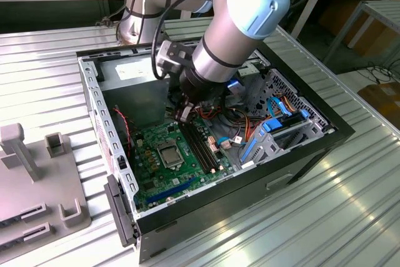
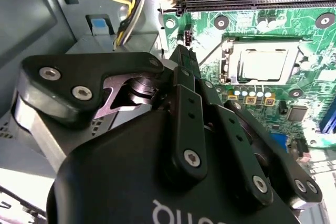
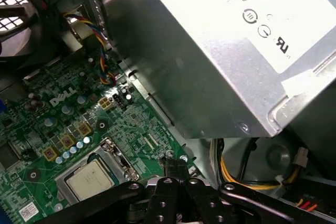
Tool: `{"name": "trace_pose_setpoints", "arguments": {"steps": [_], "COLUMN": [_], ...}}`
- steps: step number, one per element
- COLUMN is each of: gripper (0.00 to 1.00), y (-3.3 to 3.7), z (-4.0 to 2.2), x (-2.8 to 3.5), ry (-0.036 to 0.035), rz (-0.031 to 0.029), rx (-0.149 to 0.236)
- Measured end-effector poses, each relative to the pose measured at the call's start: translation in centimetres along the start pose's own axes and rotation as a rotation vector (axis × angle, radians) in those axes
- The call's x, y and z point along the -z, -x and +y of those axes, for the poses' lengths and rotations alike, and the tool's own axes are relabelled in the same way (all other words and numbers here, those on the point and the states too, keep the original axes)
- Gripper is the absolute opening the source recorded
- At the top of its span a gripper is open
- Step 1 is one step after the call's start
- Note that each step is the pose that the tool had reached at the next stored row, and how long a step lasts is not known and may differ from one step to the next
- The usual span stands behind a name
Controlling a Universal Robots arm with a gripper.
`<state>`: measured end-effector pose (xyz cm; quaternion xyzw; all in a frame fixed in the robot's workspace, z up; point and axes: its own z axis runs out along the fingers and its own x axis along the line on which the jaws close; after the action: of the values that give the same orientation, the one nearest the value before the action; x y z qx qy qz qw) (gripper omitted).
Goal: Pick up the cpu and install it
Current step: 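Install the first cpu locking lever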
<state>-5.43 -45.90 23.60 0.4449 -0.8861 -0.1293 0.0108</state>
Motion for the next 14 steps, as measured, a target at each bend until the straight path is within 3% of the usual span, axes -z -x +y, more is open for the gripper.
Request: {"name": "trace_pose_setpoints", "arguments": {"steps": [4,14], "gripper": [0.11,0.11], "y": [-0.08,-1.08], "z": [-0.06,-0.78], "x": [0.03,0.3], "ry": [0.0028,0.0033], "rz": [0.0108,0.0121], "rx": [0.038,0.043]}}
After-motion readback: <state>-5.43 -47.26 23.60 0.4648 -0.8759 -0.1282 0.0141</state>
